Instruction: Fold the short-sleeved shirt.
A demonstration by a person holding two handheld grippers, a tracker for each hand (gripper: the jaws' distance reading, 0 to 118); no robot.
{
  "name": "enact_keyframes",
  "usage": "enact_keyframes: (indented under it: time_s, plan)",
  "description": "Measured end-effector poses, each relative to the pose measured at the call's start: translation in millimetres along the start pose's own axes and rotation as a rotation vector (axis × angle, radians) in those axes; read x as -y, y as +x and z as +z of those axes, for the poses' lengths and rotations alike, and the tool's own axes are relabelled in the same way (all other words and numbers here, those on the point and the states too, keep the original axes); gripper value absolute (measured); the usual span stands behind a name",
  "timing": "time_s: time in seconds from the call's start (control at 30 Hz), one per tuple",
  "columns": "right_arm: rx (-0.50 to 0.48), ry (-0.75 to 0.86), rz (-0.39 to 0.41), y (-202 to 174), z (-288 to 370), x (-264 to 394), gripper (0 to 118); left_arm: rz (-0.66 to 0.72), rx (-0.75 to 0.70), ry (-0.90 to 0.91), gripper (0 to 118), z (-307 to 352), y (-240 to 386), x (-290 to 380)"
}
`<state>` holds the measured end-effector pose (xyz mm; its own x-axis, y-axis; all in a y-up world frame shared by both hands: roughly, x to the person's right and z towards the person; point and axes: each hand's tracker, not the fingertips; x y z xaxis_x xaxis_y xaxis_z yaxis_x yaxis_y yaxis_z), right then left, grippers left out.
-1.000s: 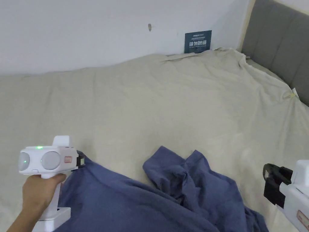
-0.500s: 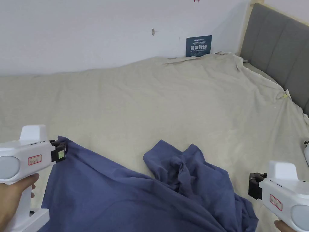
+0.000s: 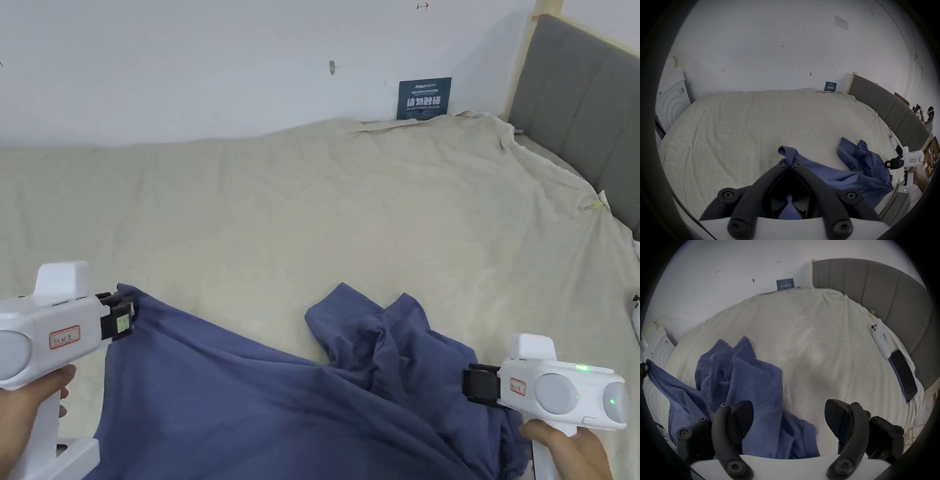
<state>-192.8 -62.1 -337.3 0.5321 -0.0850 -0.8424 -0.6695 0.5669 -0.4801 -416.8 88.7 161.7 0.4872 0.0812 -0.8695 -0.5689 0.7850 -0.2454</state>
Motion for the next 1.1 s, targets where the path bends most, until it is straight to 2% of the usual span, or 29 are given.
enact_keyframes:
  time_s: [0.13,0.27,0.4,0.43,0.63,0.77,0.9,1.1]
  plan:
    - [0.019,-0.036,0.0,-12,-13,-4,90,0.008,0.001,-0.004,0,2,2,1]
    - [0.008,-0.059,0.021,-17,-26,-8,68,0.018,0.004,-0.003,0,4,1,3]
    - [-0.031,-0.082,0.04,-28,-24,-8,13,0.021,0.003,-0.008,0,2,-1,5]
    - [-0.029,-0.075,0.047,-30,-21,-8,6,0.023,0.003,-0.009,0,2,-1,6]
    - [-0.072,0.012,0.048,-30,23,-10,5,0.036,0.001,-0.004,0,0,-10,10]
    - [-0.163,0.106,0.036,-22,62,-24,5,0.055,-0.004,0.0,0,8,-14,10]
    - [-0.22,0.171,0.045,-29,107,-43,5,0.084,-0.027,0.011,0,17,-24,9]
    - [-0.257,0.258,0.032,-30,151,-73,5,0.16,-0.064,0.073,0,41,-61,1]
